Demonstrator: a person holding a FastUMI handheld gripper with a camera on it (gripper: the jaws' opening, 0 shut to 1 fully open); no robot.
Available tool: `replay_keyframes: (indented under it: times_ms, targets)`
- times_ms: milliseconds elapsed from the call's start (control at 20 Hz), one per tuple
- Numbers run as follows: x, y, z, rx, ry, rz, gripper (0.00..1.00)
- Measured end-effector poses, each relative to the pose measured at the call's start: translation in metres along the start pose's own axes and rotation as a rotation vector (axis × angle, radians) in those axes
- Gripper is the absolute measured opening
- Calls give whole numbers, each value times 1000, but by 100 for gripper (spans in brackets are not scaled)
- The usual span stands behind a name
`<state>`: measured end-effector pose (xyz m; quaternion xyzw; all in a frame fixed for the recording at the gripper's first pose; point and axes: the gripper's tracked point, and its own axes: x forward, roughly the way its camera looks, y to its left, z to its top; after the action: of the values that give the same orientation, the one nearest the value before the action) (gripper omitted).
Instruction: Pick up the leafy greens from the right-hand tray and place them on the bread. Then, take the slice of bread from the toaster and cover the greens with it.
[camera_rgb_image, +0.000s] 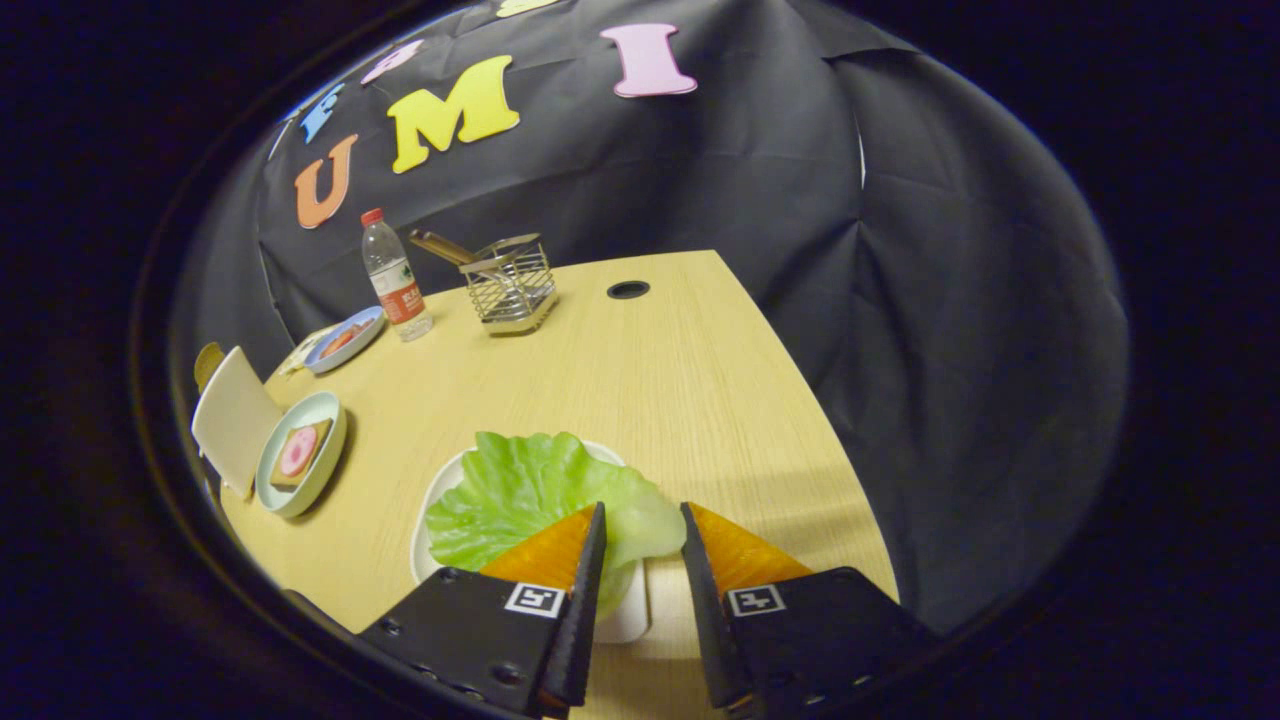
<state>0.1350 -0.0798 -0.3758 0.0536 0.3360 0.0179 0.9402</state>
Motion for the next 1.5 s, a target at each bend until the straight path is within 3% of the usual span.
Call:
replay_keyframes:
  times_ms: [150,200,250,650,950,1200,1500]
  targets:
    - [-2,-2,4,-13,-7,-31,11]
    - [-5,-3,6,-9,-10,-41,11]
    - [-6,-1,9,0,-13,-30,1]
    - [-61,31,59,56,-86,8,0]
    - [-112,88,103,38,-173,-45,0]
    - [-140,186,114,70,-177,-25,0]
    - [-129,341,102,54,-145,110,0]
